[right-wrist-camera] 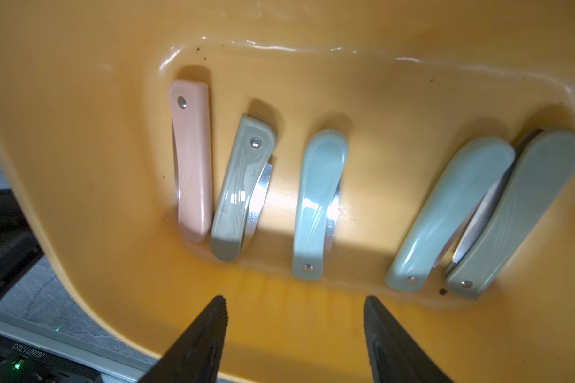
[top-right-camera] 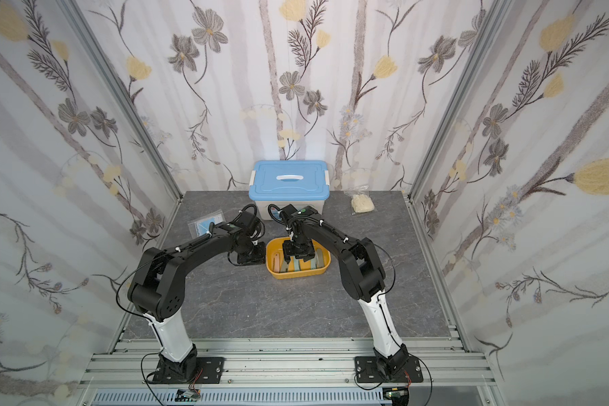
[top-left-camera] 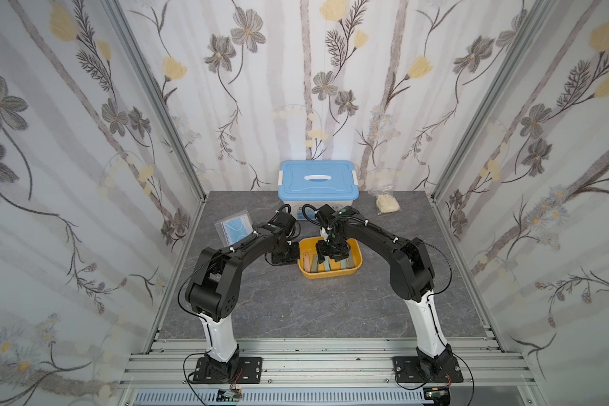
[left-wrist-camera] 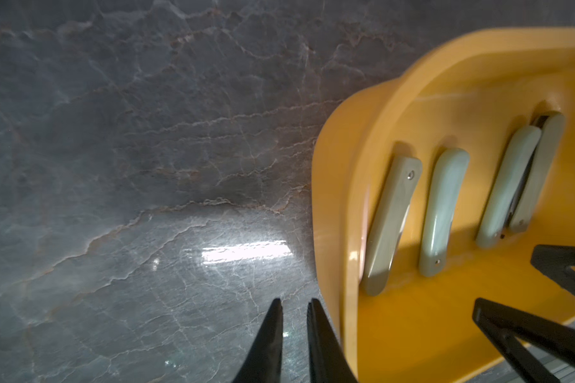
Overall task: Take the fruit knife out of the storage box
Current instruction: Pick up the fruit knife from the storage box.
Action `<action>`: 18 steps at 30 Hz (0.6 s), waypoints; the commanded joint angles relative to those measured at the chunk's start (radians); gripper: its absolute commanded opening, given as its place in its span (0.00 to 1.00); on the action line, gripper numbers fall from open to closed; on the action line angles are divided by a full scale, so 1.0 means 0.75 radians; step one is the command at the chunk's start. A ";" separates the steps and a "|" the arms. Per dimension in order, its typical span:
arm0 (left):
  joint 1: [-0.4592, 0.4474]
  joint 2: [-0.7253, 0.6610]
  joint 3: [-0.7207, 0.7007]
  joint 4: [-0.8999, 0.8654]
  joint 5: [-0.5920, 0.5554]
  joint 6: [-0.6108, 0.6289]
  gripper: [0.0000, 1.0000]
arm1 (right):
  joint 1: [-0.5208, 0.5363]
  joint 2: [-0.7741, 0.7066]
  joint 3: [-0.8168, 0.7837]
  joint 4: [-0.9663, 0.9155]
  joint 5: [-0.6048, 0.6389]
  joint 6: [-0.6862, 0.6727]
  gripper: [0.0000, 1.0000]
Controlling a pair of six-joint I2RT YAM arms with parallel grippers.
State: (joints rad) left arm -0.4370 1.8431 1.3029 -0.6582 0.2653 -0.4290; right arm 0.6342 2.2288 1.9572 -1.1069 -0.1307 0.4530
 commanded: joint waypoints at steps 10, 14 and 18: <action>0.007 -0.124 0.028 -0.075 -0.071 0.048 0.40 | 0.001 0.066 0.018 0.006 0.037 0.039 0.67; 0.006 -0.213 0.025 -0.108 -0.063 0.056 0.63 | 0.001 0.085 0.020 0.008 0.053 0.037 0.66; 0.006 -0.326 -0.045 -0.050 0.028 0.035 0.86 | 0.001 0.102 0.026 0.020 0.087 0.037 0.63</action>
State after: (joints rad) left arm -0.4332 1.6363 1.2942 -0.7021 0.2413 -0.3958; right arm 0.6346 2.2978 1.9663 -1.0847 -0.1009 0.4709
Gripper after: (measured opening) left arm 0.840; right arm 0.635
